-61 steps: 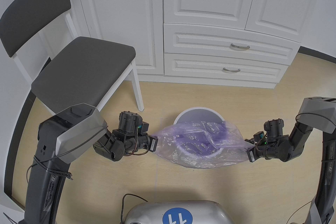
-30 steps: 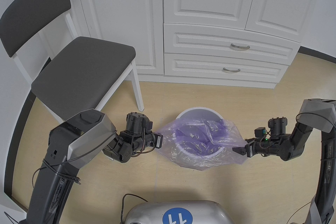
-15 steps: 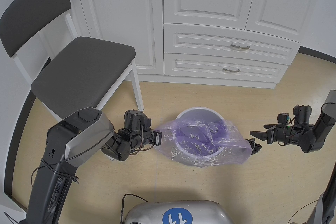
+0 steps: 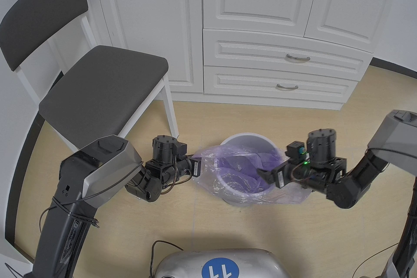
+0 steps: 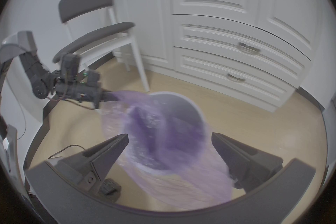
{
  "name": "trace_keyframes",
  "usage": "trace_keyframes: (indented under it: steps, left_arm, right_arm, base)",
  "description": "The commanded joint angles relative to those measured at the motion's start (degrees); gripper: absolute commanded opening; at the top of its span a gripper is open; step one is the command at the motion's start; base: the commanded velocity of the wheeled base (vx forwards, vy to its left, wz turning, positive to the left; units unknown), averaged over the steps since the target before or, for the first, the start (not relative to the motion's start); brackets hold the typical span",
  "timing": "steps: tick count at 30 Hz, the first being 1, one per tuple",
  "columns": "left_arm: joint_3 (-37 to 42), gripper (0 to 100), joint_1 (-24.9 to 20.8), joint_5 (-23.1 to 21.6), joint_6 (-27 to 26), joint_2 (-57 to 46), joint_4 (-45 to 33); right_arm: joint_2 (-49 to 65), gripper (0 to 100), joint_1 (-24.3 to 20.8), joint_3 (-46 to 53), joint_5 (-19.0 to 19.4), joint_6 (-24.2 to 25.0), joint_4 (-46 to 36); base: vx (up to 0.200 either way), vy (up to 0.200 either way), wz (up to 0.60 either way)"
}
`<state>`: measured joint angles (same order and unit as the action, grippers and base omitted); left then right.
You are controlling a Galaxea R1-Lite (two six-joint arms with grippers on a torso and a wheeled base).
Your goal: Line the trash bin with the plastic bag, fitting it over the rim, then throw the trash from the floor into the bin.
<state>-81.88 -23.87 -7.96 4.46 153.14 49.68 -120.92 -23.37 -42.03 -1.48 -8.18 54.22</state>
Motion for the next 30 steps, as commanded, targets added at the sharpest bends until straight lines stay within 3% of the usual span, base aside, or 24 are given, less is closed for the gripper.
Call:
trace_keyframes:
  steps: [1,4,17,22,30]
  left_arm:
    - [1.02,100,0.14,0.05,0.11,0.32,2.09]
    - [1.20,100,0.31,0.05,0.11,0.41,2.79]
    - [1.20,100,0.75,-0.13,-0.07,0.67,3.23]
    - [1.11,100,0.75,-0.04,-0.24,0.93,3.32]
    - [1.11,100,0.75,-0.04,-0.24,0.85,3.32]
  right_arm:
    - [-8.19,100,-7.48,-5.34,-5.91,-0.17,-0.17]
    - [-11.18,100,-7.39,-7.54,-8.28,-0.17,-0.17]
    - [-16.37,100,-3.96,-14.74,-8.90,0.36,-1.75]
    - [-20.50,100,-1.86,-21.25,-9.25,4.58,-2.02]
    - [-19.27,100,-0.10,-23.01,-9.25,6.42,-3.42]
  base:
    - [0.000,0.000,0.00]
    - [0.000,0.000,0.00]
    - [0.000,0.000,0.00]
    - [0.000,0.000,0.00]
    - [0.000,0.000,0.00]
